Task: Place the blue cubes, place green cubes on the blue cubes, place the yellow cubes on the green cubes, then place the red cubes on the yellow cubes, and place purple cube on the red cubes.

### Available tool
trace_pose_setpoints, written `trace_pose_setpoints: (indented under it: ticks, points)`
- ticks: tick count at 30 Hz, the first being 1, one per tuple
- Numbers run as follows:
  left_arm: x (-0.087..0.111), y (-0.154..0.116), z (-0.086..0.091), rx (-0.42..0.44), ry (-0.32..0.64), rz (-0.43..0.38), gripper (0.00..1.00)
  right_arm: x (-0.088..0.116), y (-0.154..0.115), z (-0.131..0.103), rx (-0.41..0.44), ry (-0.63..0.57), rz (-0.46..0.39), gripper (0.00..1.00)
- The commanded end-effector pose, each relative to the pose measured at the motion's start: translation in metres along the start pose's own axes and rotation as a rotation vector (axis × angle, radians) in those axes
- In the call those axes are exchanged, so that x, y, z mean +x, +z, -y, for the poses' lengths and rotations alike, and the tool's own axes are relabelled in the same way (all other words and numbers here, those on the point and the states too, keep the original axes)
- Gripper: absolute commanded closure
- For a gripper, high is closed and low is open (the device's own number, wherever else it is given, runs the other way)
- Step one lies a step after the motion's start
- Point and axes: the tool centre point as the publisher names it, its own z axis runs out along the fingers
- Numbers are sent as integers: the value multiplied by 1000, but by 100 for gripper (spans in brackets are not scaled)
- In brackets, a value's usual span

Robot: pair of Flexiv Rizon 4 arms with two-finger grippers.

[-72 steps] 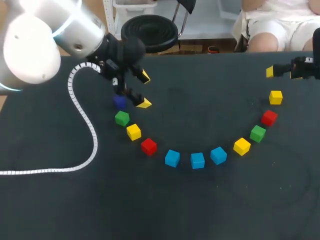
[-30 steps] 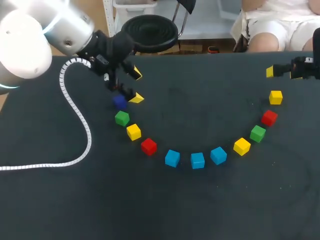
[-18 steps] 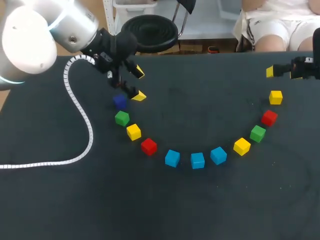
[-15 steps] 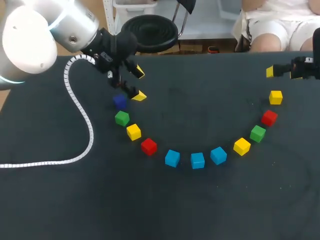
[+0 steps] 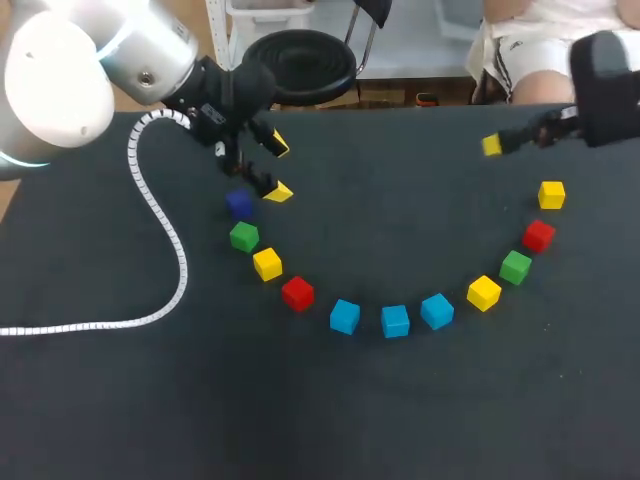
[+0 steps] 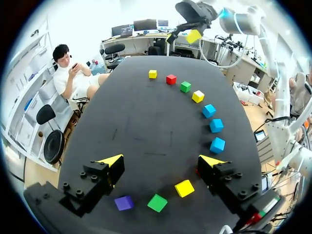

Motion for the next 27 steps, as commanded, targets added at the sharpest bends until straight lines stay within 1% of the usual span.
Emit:
trace_pose_setpoints:
  ticks: [1, 3, 5, 8, 14, 17, 24, 27]
  points:
    - [-1, 0, -2, 3, -1, -4, 0, -6, 26, -8, -384, -296, -210, 0]
    - [-1, 0, -2, 3, -1, -4, 0, -2, 31, -14, -430, -333, -254, 0]
    - [-1, 0, -2, 3, -1, -4, 0, -1, 35, -20, -469, -347, -262, 0]
    - [-1, 0, -2, 3, -1, -4, 0, 1, 43, -28, -495, -373, -280, 0]
    - [-1, 0, -2, 3, -1, -4, 0, -1, 56, -40, -529, -380, -285, 0]
    - [-1, 0, -2, 3, -1, -4, 0, -1, 67, -53, -569, -401, -294, 0]
    - [-1, 0, -2, 3, -1, -4, 0, 8, 87, -77, -659, -438, -352, 0]
    - [-1, 0, -2, 3, -1, -4, 0, 11, 88, -79, -668, -418, -362, 0]
